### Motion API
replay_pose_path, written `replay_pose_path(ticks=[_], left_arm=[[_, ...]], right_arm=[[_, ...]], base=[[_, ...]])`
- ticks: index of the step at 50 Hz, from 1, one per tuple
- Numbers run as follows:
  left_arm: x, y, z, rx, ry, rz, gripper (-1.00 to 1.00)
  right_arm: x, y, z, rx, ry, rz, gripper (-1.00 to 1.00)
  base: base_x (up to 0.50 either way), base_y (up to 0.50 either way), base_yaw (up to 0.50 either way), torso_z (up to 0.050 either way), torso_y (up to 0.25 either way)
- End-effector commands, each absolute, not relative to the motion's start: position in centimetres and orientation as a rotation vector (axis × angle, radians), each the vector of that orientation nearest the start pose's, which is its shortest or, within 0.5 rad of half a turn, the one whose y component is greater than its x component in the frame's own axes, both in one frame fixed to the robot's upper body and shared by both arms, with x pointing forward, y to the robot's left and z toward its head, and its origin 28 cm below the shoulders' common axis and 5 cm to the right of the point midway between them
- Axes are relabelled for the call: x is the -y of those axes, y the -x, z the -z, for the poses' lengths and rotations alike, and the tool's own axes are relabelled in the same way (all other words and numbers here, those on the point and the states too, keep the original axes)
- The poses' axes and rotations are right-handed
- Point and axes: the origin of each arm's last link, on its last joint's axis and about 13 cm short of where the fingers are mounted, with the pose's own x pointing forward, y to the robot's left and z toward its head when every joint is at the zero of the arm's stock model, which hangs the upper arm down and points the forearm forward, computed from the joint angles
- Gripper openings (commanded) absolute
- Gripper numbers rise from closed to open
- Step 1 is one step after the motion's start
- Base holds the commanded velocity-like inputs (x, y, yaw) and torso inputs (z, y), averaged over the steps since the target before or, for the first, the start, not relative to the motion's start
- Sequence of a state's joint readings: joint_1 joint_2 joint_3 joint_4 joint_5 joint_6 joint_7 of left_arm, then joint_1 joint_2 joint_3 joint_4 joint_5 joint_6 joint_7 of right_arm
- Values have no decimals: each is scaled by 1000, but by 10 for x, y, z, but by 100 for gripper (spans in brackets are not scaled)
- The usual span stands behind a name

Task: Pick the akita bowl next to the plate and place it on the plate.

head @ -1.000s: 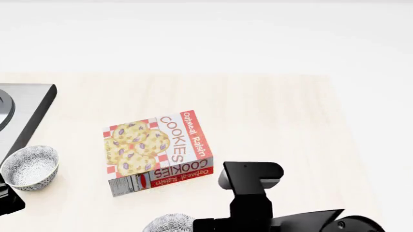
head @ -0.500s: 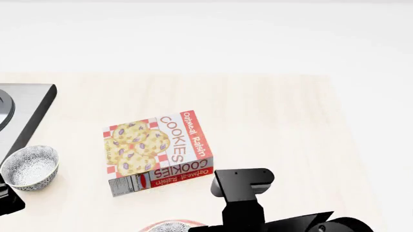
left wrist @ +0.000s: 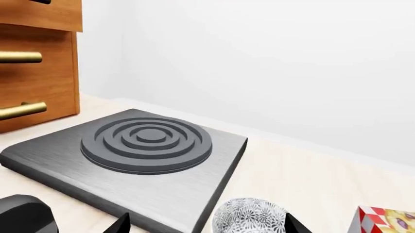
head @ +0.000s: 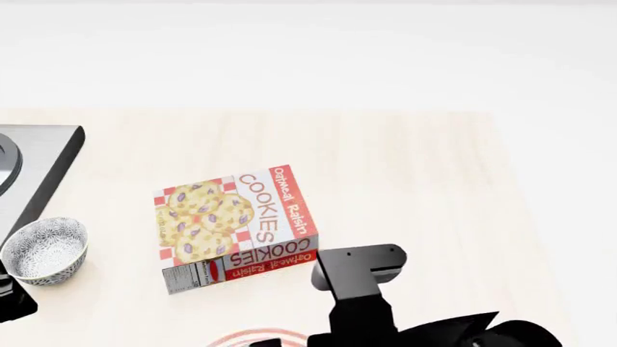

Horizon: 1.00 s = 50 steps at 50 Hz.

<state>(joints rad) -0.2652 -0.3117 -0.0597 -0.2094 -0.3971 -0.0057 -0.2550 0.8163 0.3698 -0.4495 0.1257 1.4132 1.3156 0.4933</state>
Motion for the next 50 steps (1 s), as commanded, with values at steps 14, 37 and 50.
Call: replay_pose_path(ticks=[14, 37, 50], left_arm=[[-303, -268, -49, 69, 116, -370, 100], [-302, -267, -50, 70, 114, -365, 100], [-302, -267, -50, 72, 110, -364, 100]], right_arm=[[93, -262, -188, -754, 16, -500, 100], [103, -231, -205, -350, -60, -372, 100], [110, -223, -176, -200, -11, -213, 100]], base=[[0, 0, 0, 0, 0], [0, 0, 0, 0, 0], [0, 0, 0, 0, 0]])
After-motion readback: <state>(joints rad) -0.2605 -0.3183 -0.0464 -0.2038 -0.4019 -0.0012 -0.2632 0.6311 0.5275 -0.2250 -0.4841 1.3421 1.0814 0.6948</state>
